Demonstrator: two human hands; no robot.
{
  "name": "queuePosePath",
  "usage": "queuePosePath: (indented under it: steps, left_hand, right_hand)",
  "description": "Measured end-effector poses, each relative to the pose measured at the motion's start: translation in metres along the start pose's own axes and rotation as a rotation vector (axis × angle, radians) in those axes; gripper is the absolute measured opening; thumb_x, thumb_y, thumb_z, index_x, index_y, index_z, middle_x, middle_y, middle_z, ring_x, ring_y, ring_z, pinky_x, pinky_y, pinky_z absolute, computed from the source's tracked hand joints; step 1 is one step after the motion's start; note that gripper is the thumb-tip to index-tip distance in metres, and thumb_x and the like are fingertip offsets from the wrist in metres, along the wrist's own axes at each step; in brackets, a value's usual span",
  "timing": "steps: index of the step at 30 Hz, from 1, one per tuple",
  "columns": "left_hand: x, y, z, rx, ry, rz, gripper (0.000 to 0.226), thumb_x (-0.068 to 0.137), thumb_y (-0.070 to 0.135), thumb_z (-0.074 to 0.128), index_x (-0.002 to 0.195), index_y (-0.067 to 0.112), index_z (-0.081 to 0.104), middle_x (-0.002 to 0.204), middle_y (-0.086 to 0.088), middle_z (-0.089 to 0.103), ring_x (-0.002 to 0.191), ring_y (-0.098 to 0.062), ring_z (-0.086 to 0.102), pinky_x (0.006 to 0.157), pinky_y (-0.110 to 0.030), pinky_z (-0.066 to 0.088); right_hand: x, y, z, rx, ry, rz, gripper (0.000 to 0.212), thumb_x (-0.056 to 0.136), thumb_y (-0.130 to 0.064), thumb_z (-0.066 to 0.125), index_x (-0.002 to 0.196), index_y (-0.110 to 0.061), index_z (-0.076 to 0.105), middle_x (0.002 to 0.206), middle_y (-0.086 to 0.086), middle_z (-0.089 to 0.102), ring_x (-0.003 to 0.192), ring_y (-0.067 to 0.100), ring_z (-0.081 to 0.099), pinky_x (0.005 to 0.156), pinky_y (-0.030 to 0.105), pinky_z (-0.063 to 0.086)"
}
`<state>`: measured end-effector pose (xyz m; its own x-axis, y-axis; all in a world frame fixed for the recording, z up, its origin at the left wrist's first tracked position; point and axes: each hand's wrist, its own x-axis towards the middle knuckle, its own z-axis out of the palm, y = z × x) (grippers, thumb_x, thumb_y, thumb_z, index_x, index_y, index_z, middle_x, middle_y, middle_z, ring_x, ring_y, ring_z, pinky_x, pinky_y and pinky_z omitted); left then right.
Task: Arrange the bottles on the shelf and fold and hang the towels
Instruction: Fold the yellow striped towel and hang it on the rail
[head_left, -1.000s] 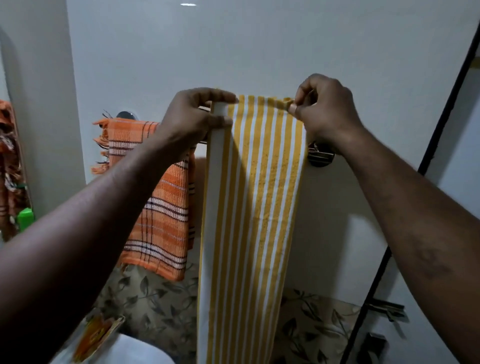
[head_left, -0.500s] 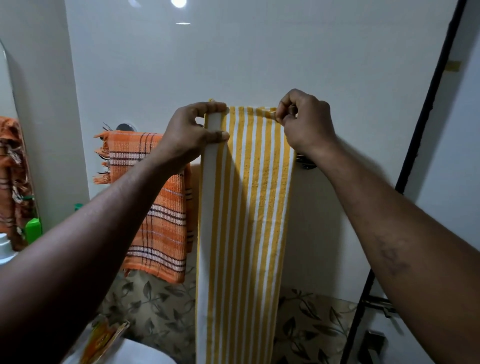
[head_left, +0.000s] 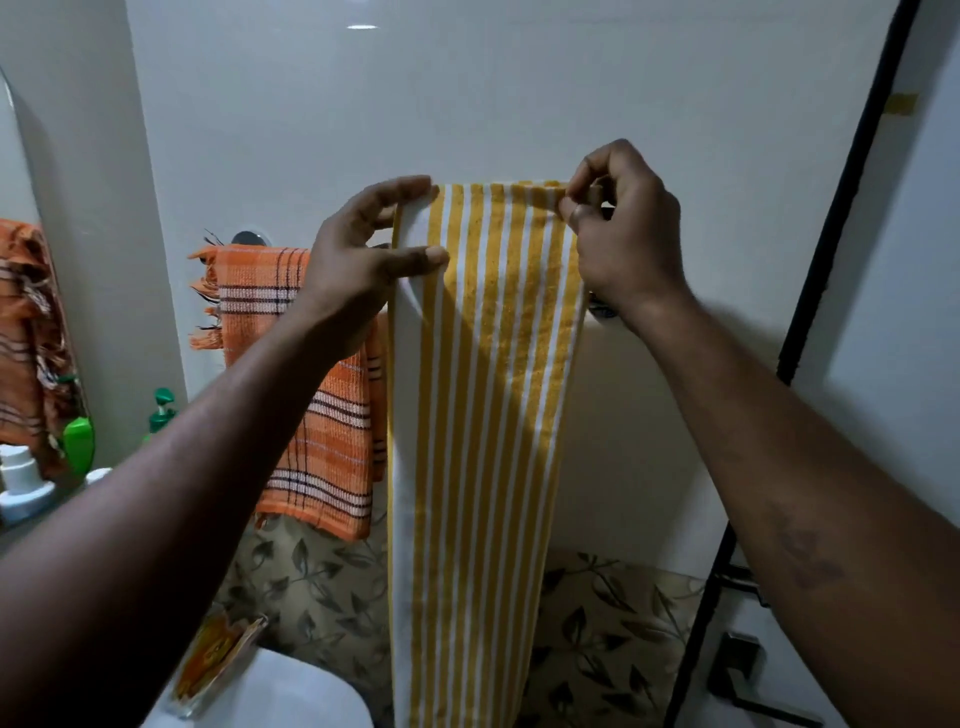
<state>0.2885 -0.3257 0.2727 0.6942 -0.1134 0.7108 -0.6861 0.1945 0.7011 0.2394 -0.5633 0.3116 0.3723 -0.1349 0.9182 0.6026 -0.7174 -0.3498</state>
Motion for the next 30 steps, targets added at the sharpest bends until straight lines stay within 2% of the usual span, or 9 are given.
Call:
queuePosePath:
  steps: [3, 6, 8, 10, 17, 20, 23, 26, 30]
  left_hand:
    - [-0.018, 0.008, 0.002, -0.240, -0.034, -0.072, 0.067, 0.081, -0.011, 0.077, 0.139, 0.017, 0.062, 0.131, -0.020, 0.068, 0.111, -0.032, 0.072, 0.092, -0.041, 0.060]
    - [-0.035, 0.011, 0.005, -0.266, -0.137, -0.135, 0.048, 0.083, -0.006, 0.073, 0.125, 0.018, 0.068, 0.117, -0.010, 0.075, 0.093, -0.022, 0.073, 0.079, -0.035, 0.060]
    - [-0.045, 0.012, 0.006, -0.284, -0.206, -0.156, 0.030, 0.079, -0.001, 0.072, 0.102, 0.018, 0.077, 0.100, -0.003, 0.076, 0.086, -0.018, 0.071, 0.079, -0.032, 0.059]
    - [-0.052, 0.011, 0.010, -0.284, -0.239, -0.158, 0.026, 0.078, -0.001, 0.070, 0.094, 0.016, 0.081, 0.098, -0.001, 0.077, 0.090, -0.015, 0.071, 0.085, -0.030, 0.060]
    - [-0.077, 0.007, 0.034, -0.090, -0.234, -0.077, 0.038, 0.082, -0.001, 0.076, 0.119, 0.007, 0.073, 0.124, -0.007, 0.076, 0.117, -0.020, 0.071, 0.091, -0.026, 0.057]
    - [-0.093, 0.009, 0.043, -0.048, -0.278, -0.083, 0.040, 0.084, 0.000, 0.074, 0.123, 0.010, 0.072, 0.126, -0.006, 0.076, 0.117, -0.025, 0.072, 0.092, -0.034, 0.060]
    - [-0.109, 0.007, 0.050, -0.048, -0.382, -0.141, 0.042, 0.090, -0.007, 0.066, 0.129, 0.008, 0.067, 0.123, 0.001, 0.076, 0.111, -0.023, 0.074, 0.089, -0.032, 0.062]
    - [-0.123, -0.002, 0.055, -0.046, -0.463, -0.203, 0.045, 0.092, -0.002, 0.067, 0.135, 0.006, 0.062, 0.135, -0.011, 0.069, 0.117, -0.034, 0.070, 0.094, -0.044, 0.062]
    - [-0.142, -0.015, 0.064, -0.038, -0.410, -0.236, 0.044, 0.090, -0.007, 0.068, 0.132, 0.010, 0.066, 0.137, -0.013, 0.068, 0.120, -0.040, 0.068, 0.099, -0.054, 0.058]
  right_hand:
    - [-0.019, -0.006, -0.011, 0.131, 0.056, 0.037, 0.018, 0.090, -0.004, 0.068, 0.092, -0.019, 0.058, 0.078, -0.017, 0.059, 0.072, -0.005, 0.054, 0.071, 0.016, 0.048]
    - [-0.033, -0.008, -0.020, 0.147, 0.062, 0.015, 0.022, 0.090, 0.001, 0.064, 0.091, -0.020, 0.058, 0.080, -0.018, 0.059, 0.076, -0.005, 0.056, 0.074, 0.019, 0.052]
    - [-0.040, -0.005, -0.024, 0.138, 0.057, 0.011, 0.026, 0.088, 0.006, 0.059, 0.091, -0.020, 0.060, 0.081, -0.016, 0.061, 0.080, -0.001, 0.061, 0.078, 0.025, 0.056]
    - [-0.046, -0.001, -0.028, 0.133, 0.037, 0.032, 0.028, 0.086, 0.007, 0.057, 0.092, -0.020, 0.061, 0.084, -0.016, 0.063, 0.084, 0.005, 0.064, 0.082, 0.031, 0.058]
    - [-0.073, 0.018, -0.047, 0.148, -0.018, 0.141, 0.044, 0.080, 0.013, 0.049, 0.078, -0.030, 0.060, 0.082, -0.016, 0.064, 0.082, 0.000, 0.061, 0.085, 0.038, 0.058]
    - [-0.090, 0.025, -0.055, 0.079, -0.023, 0.153, 0.039, 0.079, 0.011, 0.047, 0.080, -0.024, 0.064, 0.083, -0.015, 0.067, 0.081, 0.003, 0.063, 0.084, 0.041, 0.056]
    - [-0.115, 0.031, -0.064, -0.011, -0.082, 0.159, 0.032, 0.088, 0.006, 0.054, 0.085, -0.022, 0.068, 0.088, -0.015, 0.070, 0.079, 0.009, 0.065, 0.078, 0.034, 0.057]
    - [-0.142, 0.037, -0.066, -0.057, -0.131, 0.178, 0.033, 0.088, 0.004, 0.061, 0.088, -0.028, 0.070, 0.093, -0.017, 0.072, 0.085, 0.004, 0.067, 0.084, 0.028, 0.060]
    - [-0.168, 0.052, -0.068, 0.033, -0.040, 0.256, 0.036, 0.084, 0.002, 0.070, 0.090, -0.033, 0.066, 0.094, -0.017, 0.071, 0.091, 0.005, 0.069, 0.086, 0.040, 0.062]
